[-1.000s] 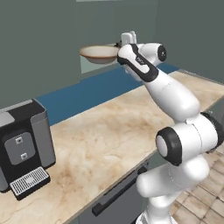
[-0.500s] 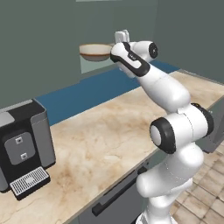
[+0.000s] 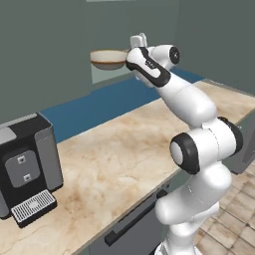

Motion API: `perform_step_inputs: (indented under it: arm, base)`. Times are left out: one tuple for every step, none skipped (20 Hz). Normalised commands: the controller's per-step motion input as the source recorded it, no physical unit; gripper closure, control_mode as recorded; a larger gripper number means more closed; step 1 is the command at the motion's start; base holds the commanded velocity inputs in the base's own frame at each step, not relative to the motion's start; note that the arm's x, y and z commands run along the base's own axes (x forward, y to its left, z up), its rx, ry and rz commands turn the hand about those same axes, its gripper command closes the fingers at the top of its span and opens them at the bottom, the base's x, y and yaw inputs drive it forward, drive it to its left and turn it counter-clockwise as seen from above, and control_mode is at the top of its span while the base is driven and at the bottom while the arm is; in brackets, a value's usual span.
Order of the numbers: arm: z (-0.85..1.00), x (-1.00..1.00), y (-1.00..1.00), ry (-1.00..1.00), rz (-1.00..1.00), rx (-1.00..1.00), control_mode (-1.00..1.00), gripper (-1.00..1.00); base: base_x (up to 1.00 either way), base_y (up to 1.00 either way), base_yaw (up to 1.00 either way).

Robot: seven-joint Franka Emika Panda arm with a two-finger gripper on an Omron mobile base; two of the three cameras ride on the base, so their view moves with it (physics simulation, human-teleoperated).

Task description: Pick the mug and place it in the sink. Pick the bowl and place it in the open cabinet and then close the cabinet.

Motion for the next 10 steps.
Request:
perform_step_inputs:
  arm:
    - [0.04, 0.00, 0.00, 0.00, 0.00, -0.02, -1.00, -1.00]
    - [0.08, 0.00, 0.00, 0.00, 0.00, -0.02, -1.00, -1.00]
    - [0.09, 0.00, 0.00, -0.01, 0.00, -0.02, -1.00, -1.00]
    - [0.07, -0.09, 0.00, -0.05, 0.00, 0.00, -1.00, -1.00]
    - [0.04, -0.23, -0.19, -0.01, 0.00, 0.00, -1.00, -1.00]
    - [0.12, -0.20, -0.03, 0.00, 0.00, 0.00, -1.00, -1.00]
    - [0.29, -0.16, -0.07, 0.00, 0.00, 0.00, -1.00, -1.00]
    - [0.46, -0.25, 0.00, 0.00, 0.00, 0.00, -1.00, -1.00]
    - [0.47, -0.25, 0.00, 0.00, 0.00, 0.00, -1.00, -1.00]
    - [0.42, -0.34, -0.05, 0.00, 0.00, 0.06, -1.00, -1.00]
  base:
    - [0.00, 0.00, 0.00]
    - [0.00, 0.00, 0.00]
    - [0.00, 0.00, 0.00]
    - [0.00, 0.00, 0.00]
    - [0.00, 0.00, 0.00]
    - [0.00, 0.00, 0.00]
    - [0.00, 0.00, 0.00]
    - [0.00, 0.00, 0.00]
    - [0.00, 0.00, 0.00]
    - [0.00, 0.00, 0.00]
